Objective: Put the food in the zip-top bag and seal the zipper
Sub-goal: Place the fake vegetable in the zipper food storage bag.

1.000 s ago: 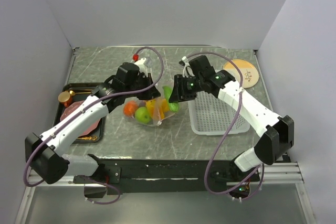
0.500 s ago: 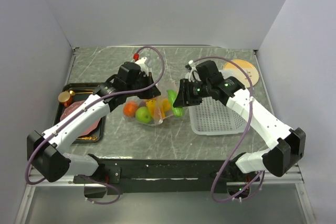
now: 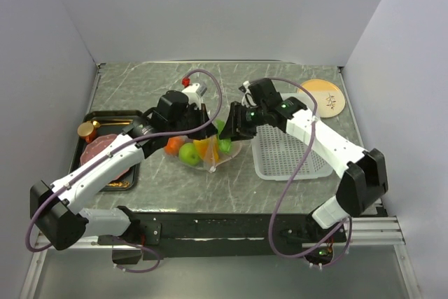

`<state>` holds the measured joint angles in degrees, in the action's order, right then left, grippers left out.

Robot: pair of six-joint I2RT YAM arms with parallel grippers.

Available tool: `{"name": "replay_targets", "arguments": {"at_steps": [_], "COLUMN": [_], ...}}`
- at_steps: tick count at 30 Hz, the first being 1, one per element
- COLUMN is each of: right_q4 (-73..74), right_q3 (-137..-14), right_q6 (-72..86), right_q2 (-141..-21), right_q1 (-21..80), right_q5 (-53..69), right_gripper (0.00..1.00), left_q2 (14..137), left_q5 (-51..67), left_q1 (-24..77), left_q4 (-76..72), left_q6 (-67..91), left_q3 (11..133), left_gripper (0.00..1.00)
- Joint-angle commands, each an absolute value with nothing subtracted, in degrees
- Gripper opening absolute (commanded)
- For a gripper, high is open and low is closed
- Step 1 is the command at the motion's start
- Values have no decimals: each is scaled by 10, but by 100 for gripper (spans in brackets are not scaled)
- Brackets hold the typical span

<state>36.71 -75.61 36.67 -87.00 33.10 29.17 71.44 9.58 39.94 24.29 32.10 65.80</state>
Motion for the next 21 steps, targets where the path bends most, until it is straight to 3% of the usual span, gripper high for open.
{"name": "replay_targets", "arguments": {"at_steps": [1, 7, 12, 13, 14, 17, 21], "right_q4": [331, 277, 229, 220, 219, 217, 218], "right_q3": [-797, -745, -703, -699, -699, -703, -701], "right_q6": [404, 417, 411, 411, 407, 395, 388], "right_q2": [-901, -868, -820, -815, -814, -814, -823], "right_q1": [328, 335, 336, 337, 339, 349, 355], "right_q5": [271, 226, 200, 200, 200, 199, 207], "right_gripper": [14, 16, 24, 27, 38, 49, 57], "left_q2": [700, 700, 714, 717, 720, 729, 731], "left_q5": [93, 78, 75, 75, 76, 69, 65], "left_q1": [409, 410, 410, 410, 410, 410, 410], "left_q4": [225, 225, 227, 230, 231, 235, 232], "left_q6": [305, 315, 315, 316, 316, 316, 318], "left_q3": [658, 673, 699, 711, 717, 736, 745], "left_gripper": [1, 1, 1, 1, 1, 1, 1]}}
